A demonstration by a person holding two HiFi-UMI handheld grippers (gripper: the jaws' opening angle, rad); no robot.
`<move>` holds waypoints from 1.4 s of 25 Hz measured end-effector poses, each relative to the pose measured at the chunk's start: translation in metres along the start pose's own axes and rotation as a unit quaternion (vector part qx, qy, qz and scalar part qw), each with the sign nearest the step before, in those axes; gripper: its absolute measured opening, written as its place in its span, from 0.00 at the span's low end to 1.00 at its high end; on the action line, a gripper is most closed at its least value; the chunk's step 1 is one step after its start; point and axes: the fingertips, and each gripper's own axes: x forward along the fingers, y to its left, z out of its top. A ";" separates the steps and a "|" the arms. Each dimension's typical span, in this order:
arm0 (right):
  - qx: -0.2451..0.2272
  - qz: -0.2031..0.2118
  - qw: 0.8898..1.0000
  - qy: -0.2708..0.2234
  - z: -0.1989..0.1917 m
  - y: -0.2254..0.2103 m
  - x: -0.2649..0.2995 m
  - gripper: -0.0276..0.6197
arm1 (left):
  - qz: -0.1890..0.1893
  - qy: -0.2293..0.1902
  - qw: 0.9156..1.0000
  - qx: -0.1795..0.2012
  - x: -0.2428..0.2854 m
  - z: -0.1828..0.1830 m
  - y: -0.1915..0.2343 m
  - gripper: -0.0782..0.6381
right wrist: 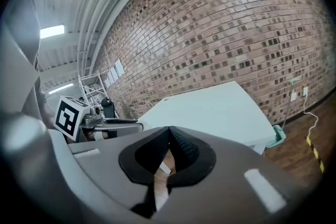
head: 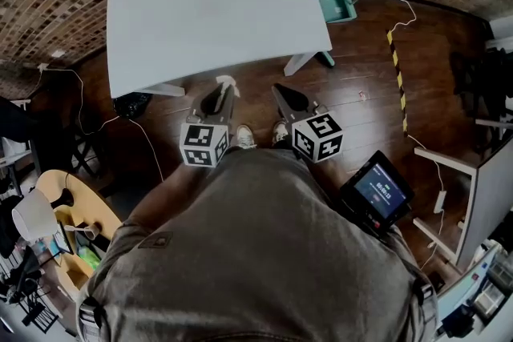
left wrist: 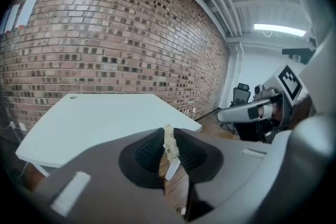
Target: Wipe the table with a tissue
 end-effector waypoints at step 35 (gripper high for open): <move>-0.001 0.028 1.000 0.011 -0.011 -0.013 -0.036 0.06 | 0.011 0.003 1.000 -0.018 -0.006 -0.003 -0.049 0.19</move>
